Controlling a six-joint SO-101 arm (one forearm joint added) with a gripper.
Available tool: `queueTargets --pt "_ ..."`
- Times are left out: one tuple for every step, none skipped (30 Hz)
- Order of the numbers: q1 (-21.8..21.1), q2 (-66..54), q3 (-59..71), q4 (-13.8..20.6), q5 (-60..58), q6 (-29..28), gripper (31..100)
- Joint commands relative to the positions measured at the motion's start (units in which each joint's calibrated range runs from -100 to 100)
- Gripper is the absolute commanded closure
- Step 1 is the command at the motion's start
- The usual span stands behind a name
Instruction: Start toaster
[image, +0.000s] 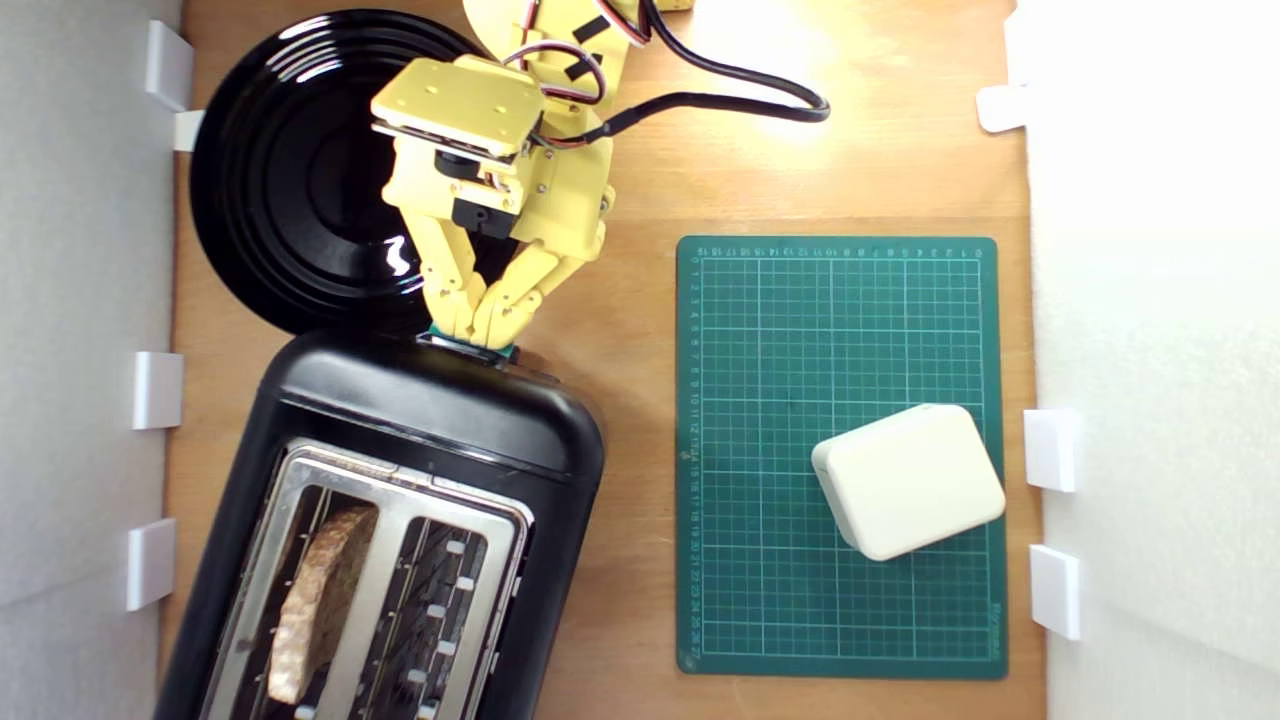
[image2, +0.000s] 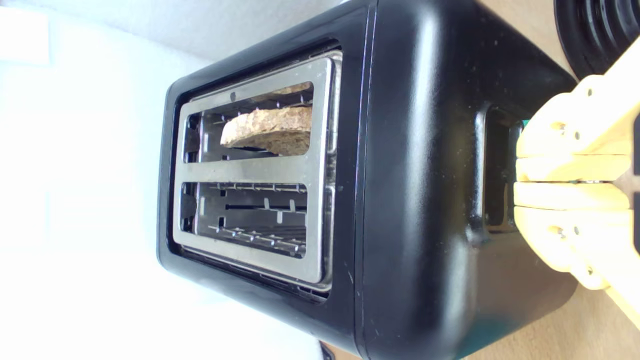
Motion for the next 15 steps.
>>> queueTargets --pt "-1.3 -0.3 -3.3 -0.4 -2.1 -0.4 98.9" --pt "-1.0 -0.3 -3.2 -0.4 -2.1 -0.4 98.9" --pt "-0.8 -0.3 -3.1 -0.2 -2.1 -0.3 98.9" --pt "-0.7 -0.3 -3.1 -0.1 -2.1 -0.2 98.9" --pt "-0.6 -0.3 -3.1 0.1 -2.1 -0.2 98.9" --pt "-0.6 -0.3 -3.0 0.3 -2.1 -0.2 98.9" --pt "-0.5 -0.3 -3.0 0.5 -2.1 -0.1 98.9" --pt "-0.5 -0.3 -3.0 0.6 -2.1 -0.1 98.9" --pt "-0.5 -0.3 -3.0 0.6 -2.1 -0.1 98.9" --pt "0.1 -0.3 -3.0 0.6 -2.1 -0.1 98.9" --pt "1.0 -0.3 -3.0 0.0 -2.1 -0.1 98.9" --pt "1.4 -0.3 -3.0 0.0 -2.1 -0.1 98.9" --pt "1.6 -0.2 -3.0 -0.1 -2.1 -0.1 98.9" --pt "1.7 -0.2 -3.0 -0.2 -2.1 -0.1 98.9" --pt "1.7 -0.2 -3.0 0.0 -2.1 -0.1 98.9"
